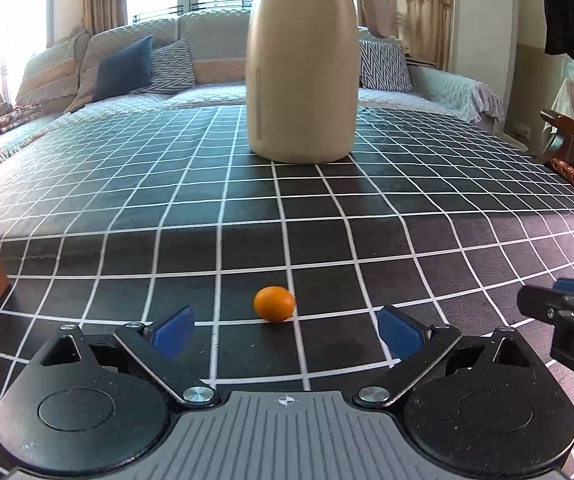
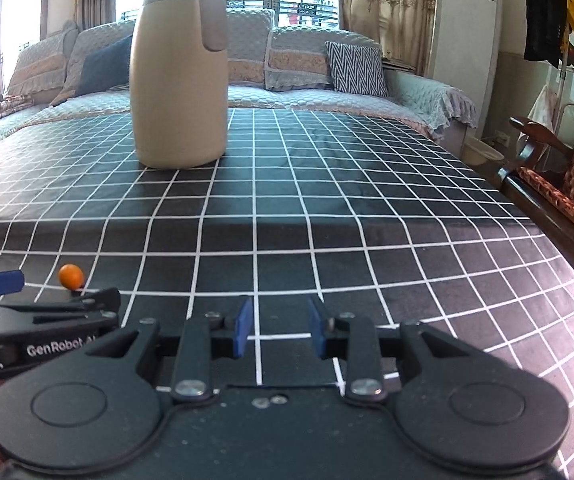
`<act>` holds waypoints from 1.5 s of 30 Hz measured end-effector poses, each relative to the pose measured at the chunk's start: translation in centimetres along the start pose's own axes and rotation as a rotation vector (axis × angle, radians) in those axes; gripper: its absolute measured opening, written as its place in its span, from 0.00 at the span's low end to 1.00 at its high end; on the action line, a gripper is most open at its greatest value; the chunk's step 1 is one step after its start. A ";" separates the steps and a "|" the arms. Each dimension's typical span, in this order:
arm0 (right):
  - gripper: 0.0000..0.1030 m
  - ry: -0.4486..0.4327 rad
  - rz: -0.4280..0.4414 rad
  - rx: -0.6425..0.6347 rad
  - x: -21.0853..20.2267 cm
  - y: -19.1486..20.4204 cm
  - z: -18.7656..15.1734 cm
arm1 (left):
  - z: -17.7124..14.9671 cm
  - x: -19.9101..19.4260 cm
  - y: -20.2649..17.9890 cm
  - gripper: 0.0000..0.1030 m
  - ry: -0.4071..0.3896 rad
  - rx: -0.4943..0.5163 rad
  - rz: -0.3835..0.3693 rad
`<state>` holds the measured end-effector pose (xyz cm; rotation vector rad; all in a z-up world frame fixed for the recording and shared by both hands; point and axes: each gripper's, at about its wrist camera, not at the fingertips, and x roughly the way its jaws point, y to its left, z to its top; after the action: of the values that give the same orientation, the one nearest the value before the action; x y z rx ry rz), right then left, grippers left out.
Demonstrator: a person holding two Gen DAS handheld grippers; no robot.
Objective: Organize fruits
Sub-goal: 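Move the left tool to the last kumquat and grasp it, then carry the kumquat into the white box with the left tool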
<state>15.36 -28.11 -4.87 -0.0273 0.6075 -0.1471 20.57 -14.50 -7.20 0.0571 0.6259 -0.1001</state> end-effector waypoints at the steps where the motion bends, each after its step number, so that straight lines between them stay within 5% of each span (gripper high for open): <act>1: 0.29 -0.006 0.001 0.000 0.0 0.0 0.1 | 0.1 0.1 -0.2 0.95 0.003 0.002 -0.002; 3: 0.29 -0.011 0.005 0.001 0.2 -0.1 0.2 | 0.2 0.3 -0.5 0.91 0.006 0.011 -0.001; 5: 0.29 -0.010 0.006 0.006 0.3 -0.2 0.2 | 0.2 0.6 -0.7 0.71 0.021 0.017 -0.019; 9: 0.29 -0.008 0.006 0.009 0.4 -0.3 0.1 | 0.3 0.5 -1.1 0.59 0.011 0.024 -0.027; 13: 0.29 -0.009 0.007 0.010 0.2 -0.3 0.1 | 0.4 0.3 -1.4 0.18 0.010 0.026 -0.050; 32: 0.29 -0.028 0.016 0.001 -2.5 1.1 0.6 | 0.1 -3.9 1.5 0.18 -0.001 0.020 -0.038; 45: 0.29 -0.051 0.069 -0.008 -8.5 5.3 0.6 | -0.7 -12.3 11.8 0.18 -0.050 -0.020 0.065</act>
<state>9.48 -21.65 0.02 -0.0176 0.5579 -0.0768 11.55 -1.78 -0.24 0.0548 0.5748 -0.0325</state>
